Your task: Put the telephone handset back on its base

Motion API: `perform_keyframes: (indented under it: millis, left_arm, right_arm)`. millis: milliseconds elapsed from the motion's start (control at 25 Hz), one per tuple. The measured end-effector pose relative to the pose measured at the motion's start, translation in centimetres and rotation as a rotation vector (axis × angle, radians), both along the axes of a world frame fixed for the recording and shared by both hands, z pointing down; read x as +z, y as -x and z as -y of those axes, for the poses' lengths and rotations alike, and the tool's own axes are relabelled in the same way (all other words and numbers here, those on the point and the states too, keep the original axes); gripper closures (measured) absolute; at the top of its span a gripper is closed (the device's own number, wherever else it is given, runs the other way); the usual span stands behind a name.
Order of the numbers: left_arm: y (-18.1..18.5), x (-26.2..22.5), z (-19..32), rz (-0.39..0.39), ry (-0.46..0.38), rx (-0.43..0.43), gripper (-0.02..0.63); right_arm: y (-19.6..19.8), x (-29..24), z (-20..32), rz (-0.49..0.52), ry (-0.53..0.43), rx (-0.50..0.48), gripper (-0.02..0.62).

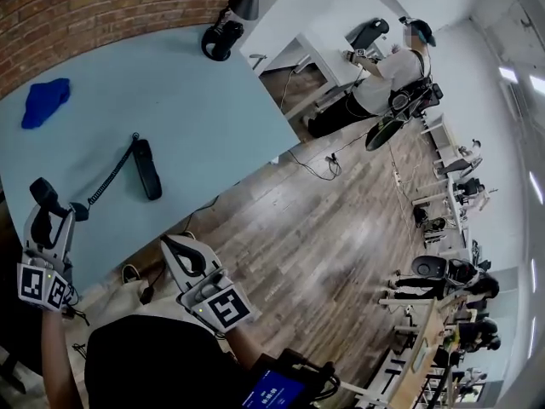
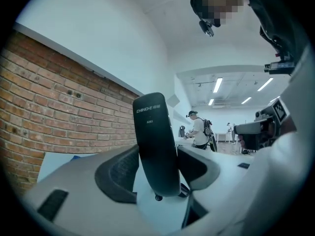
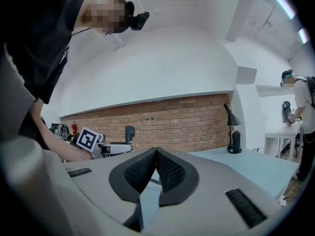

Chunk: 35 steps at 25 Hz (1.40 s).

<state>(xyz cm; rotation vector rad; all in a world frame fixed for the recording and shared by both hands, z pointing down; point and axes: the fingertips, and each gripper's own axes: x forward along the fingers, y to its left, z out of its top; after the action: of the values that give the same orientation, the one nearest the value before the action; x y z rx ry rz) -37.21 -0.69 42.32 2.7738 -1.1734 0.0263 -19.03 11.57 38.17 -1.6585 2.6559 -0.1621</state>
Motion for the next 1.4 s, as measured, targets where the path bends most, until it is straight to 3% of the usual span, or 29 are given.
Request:
perform_keyframes:
  millis: [440, 880, 1120, 1400]
  left_arm:
    - [-5.5, 1.3, -1.7, 0.022, 0.046, -0.016, 0.333]
    - [-10.9, 4.0, -0.2, 0.058, 0.147, -0.164, 0.336]
    - [-12.2, 5.7, 0.8, 0.013, 0.212, -0.264, 0.336]
    - [-14.0, 7.6, 1.3, 0.034, 0.296, -0.349, 0.336]
  right_arm:
    - [-3.8, 0.6, 2.1, 0.002, 0.001, -0.081, 0.575]
    - [-9.9, 2.6, 7.0, -0.003, 0.095, -0.252, 0.576]
    - [-10.8, 4.4, 9.4, -0.021, 0.126, -0.362, 0.575]
    - [-11.6, 6.1, 10.8, 0.001, 0.171, -0.478, 0.575]
